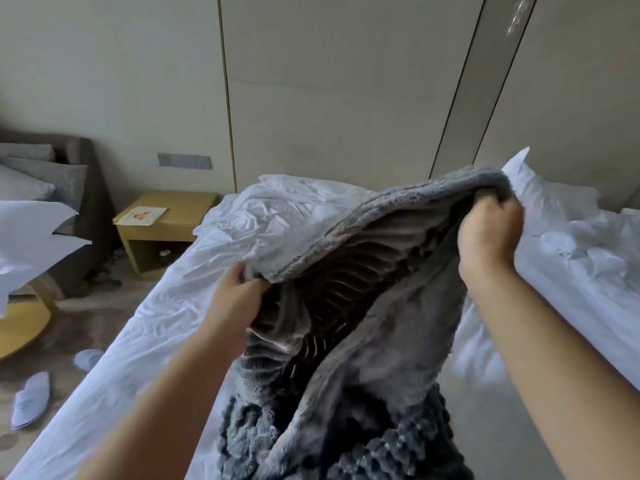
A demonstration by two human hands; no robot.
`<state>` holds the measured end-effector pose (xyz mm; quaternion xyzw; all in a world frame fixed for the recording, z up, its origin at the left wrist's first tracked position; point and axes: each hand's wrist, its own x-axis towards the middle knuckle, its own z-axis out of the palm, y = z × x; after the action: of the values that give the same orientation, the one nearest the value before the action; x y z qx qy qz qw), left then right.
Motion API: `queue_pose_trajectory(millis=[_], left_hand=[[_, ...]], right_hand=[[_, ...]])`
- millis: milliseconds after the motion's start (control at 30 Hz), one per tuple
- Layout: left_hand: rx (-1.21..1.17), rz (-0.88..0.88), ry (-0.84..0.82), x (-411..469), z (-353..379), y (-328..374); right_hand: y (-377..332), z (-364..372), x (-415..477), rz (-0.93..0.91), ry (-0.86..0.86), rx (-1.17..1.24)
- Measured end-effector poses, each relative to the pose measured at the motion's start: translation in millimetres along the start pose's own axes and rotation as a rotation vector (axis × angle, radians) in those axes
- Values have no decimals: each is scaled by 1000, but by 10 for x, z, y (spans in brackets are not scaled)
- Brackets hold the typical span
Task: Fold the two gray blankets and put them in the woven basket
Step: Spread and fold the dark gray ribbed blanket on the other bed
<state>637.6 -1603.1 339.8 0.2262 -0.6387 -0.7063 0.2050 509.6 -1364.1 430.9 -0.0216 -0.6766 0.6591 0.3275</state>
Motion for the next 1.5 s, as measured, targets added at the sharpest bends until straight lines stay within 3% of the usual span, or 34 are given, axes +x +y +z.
queue_pose_trajectory(millis=[100, 167, 267, 367, 467, 567, 700, 767, 833, 900, 967, 1033, 1100, 1200, 1300, 1367, 1433, 1500], left_hand=[[-6, -94, -210, -218, 310, -132], [24, -20, -319, -355, 506, -220], [438, 224, -490, -441, 711, -321], [744, 337, -433, -385, 754, -330], [783, 384, -184, -253, 653, -355], [668, 334, -26, -225, 549, -341], [360, 191, 148, -228, 410, -211], [5, 85, 226, -236, 332, -64], [-268, -11, 219, -227, 259, 81], [-319, -60, 174, -230, 261, 193], [-347, -115, 164, -233, 346, 240], [-456, -239, 86, -249, 481, 239], [-571, -416, -11, -310, 605, 257], [-629, -517, -74, -320, 743, 220], [-553, -398, 45, -173, 721, 288], [-491, -298, 149, -46, 626, 351], [-343, -177, 206, 55, 546, 304], [-240, -77, 212, 49, 586, 211]], right_hand=[[266, -10, -319, 67, -462, -201], [376, -39, -628, 24, -751, -337], [384, -16, -940, -29, -1023, -342], [380, 2, -989, -198, -1123, -328], [569, -50, -951, -242, -976, -271], [1029, -189, -1015, -209, -870, -359], [1853, -510, -1113, 69, -927, -765], [2183, -744, -1124, 305, -892, -906], [2327, -905, -1184, 697, -840, -778], [2277, -922, -1258, 970, -969, -601], [2153, -851, -1356, 923, -1257, -559], [1975, -755, -1594, 702, -1449, -639], [1966, -700, -1892, 472, -1402, -682], [1946, -626, -1949, 648, -1150, -651], [1644, -482, -1198, 524, -999, -503], [1131, -408, -478, 353, -717, -316], [345, -363, 130, 137, -395, -35], [-289, -322, 421, -39, -317, 323]])
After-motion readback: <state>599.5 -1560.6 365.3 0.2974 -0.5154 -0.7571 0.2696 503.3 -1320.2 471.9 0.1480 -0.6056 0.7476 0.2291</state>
